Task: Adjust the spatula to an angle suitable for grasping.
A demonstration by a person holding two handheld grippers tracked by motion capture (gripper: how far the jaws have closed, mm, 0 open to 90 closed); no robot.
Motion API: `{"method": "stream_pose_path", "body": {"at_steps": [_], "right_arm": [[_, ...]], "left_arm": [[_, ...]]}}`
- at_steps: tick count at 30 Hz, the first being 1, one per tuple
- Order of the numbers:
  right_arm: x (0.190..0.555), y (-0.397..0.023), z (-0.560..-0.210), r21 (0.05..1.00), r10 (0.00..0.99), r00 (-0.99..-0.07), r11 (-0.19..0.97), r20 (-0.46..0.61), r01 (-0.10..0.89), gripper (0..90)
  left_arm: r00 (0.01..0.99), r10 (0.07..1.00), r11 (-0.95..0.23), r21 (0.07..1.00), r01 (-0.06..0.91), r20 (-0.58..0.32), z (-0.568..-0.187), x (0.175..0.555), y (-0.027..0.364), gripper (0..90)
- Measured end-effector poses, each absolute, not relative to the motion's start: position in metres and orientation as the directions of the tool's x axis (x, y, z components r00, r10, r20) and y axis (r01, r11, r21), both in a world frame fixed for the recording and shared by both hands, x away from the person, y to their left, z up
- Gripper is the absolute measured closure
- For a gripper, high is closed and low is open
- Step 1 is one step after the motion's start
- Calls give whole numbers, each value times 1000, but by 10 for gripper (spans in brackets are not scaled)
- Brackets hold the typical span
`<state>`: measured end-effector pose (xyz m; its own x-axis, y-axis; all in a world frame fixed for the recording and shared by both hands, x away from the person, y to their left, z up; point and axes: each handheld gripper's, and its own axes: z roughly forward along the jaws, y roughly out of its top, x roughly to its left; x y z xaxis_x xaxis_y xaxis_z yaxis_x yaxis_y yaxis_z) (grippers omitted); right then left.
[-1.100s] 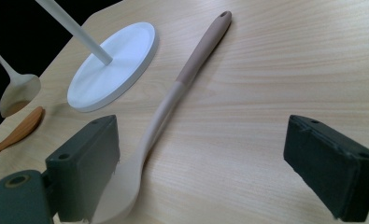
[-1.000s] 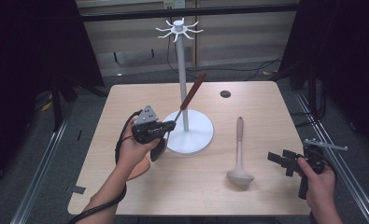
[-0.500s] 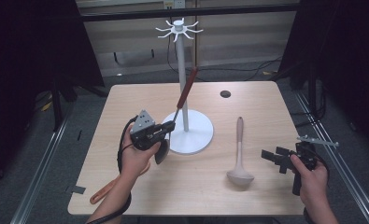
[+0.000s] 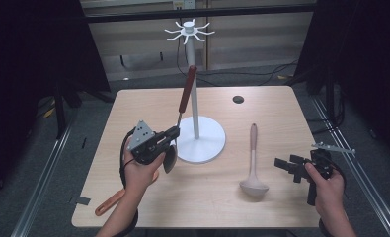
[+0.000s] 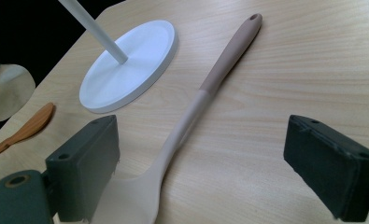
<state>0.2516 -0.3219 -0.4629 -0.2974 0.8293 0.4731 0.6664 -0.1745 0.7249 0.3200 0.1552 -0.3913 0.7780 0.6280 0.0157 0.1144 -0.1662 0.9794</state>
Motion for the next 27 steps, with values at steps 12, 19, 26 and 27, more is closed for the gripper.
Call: {"method": "stream_pose_path", "body": {"at_steps": [12, 19, 26, 27], "right_arm": [[253, -321, -462, 725, 828, -297, -177, 475, 665, 103], [253, -322, -462, 725, 828, -297, -177, 475, 665, 103], [253, -322, -462, 725, 826, -299, -178, 477, 665, 103], [253, -322, -462, 725, 827, -299, -177, 477, 665, 103]], "left_arm": [[738, 674, -90, 990, 106, -18, -380, 321, 171, 851], [707, 705, -24, 995, 95, -50, -371, 325, 180, 850], [704, 708, 3, 997, 80, -59, -355, 331, 181, 850], [705, 707, -1, 997, 74, -52, -352, 333, 180, 850]]}}
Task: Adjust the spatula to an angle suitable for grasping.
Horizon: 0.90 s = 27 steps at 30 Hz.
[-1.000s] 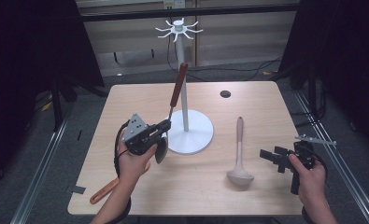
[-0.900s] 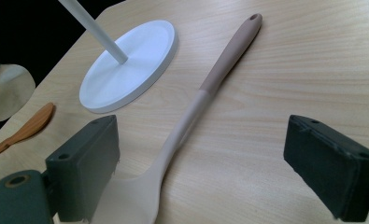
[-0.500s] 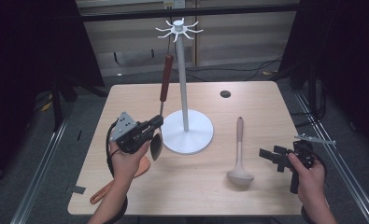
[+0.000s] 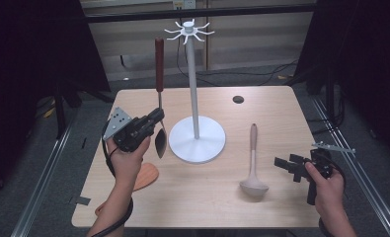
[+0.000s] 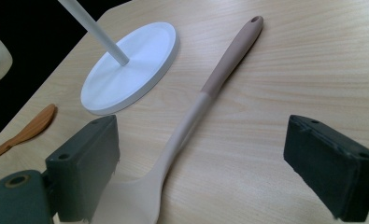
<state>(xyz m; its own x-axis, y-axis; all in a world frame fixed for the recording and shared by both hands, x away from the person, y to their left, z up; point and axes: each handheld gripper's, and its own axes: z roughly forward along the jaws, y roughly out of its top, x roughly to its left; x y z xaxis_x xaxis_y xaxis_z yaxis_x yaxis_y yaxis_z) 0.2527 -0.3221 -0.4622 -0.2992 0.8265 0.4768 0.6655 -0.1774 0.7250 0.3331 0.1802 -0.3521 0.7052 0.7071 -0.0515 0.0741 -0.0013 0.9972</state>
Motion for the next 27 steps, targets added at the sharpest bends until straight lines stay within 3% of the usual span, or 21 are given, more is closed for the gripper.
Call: {"method": "stream_pose_path", "body": {"at_steps": [27], "right_arm": [[252, -324, -461, 729, 825, -304, -177, 476, 661, 102]], "left_arm": [[674, 738, -43, 995, 90, -29, -349, 345, 161, 849]]}}
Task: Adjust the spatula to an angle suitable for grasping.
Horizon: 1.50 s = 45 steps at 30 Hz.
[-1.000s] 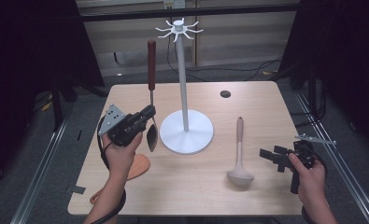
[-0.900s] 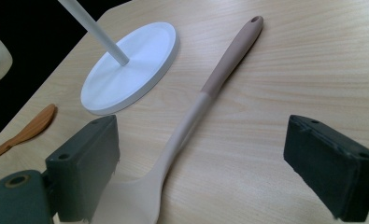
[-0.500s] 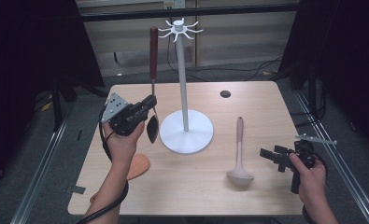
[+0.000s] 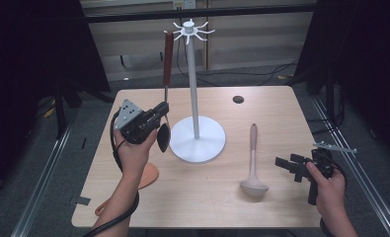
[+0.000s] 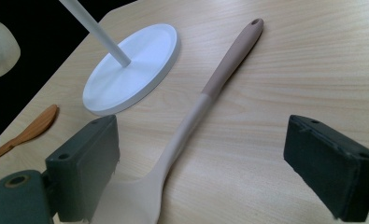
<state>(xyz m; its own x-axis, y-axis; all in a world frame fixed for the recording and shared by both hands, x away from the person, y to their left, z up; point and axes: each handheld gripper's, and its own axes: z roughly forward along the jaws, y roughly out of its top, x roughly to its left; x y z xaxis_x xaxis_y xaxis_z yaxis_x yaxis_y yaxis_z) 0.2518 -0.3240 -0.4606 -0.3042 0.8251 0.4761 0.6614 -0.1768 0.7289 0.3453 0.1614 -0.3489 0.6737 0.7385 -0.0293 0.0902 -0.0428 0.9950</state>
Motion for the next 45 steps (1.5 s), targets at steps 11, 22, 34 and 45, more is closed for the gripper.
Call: {"method": "stream_pose_path", "body": {"at_steps": [11, 22, 34, 45], "right_arm": [[252, -325, -461, 728, 825, -304, -175, 476, 663, 102], [251, -326, -460, 728, 825, -304, -176, 477, 663, 102], [251, -327, -461, 725, 825, -301, -179, 479, 665, 102], [251, -326, -462, 725, 825, -301, -177, 478, 665, 102]], "left_arm": [[661, 748, -22, 994, 110, -56, -350, 353, 162, 849], [668, 740, -13, 992, 128, -77, -353, 359, 155, 846], [690, 720, -9, 993, 116, -75, -355, 360, 152, 846], [692, 720, -24, 995, 101, -53, -354, 356, 152, 848]]}}
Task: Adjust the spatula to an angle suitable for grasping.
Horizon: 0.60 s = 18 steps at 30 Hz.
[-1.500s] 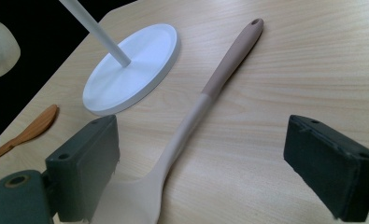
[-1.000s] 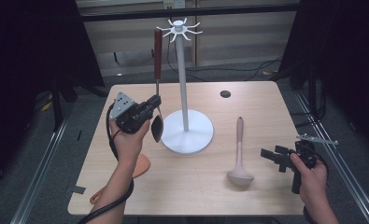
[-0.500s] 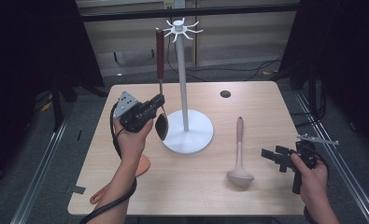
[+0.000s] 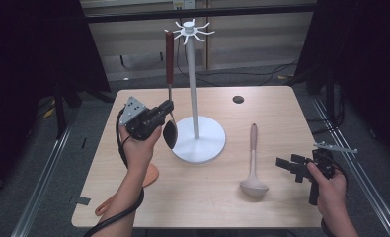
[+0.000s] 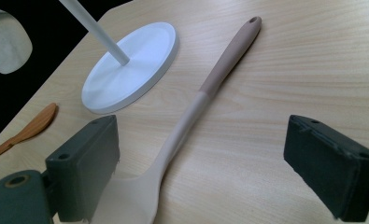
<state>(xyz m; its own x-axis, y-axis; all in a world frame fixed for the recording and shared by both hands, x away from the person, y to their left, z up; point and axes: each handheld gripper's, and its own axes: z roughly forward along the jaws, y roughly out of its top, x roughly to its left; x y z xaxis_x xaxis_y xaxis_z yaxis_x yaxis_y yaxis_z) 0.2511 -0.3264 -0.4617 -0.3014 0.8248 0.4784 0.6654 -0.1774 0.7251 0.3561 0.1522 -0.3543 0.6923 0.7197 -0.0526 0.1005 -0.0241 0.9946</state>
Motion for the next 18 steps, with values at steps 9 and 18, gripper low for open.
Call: {"method": "stream_pose_path", "body": {"at_steps": [9, 18], "right_arm": [[251, -325, -461, 725, 822, -306, -177, 481, 666, 102], [251, -326, -461, 724, 823, -303, -177, 480, 666, 102]], "left_arm": [[685, 726, -25, 994, 107, -55, -353, 349, 143, 846], [652, 757, -34, 994, 107, -44, -352, 350, 138, 848]]}}
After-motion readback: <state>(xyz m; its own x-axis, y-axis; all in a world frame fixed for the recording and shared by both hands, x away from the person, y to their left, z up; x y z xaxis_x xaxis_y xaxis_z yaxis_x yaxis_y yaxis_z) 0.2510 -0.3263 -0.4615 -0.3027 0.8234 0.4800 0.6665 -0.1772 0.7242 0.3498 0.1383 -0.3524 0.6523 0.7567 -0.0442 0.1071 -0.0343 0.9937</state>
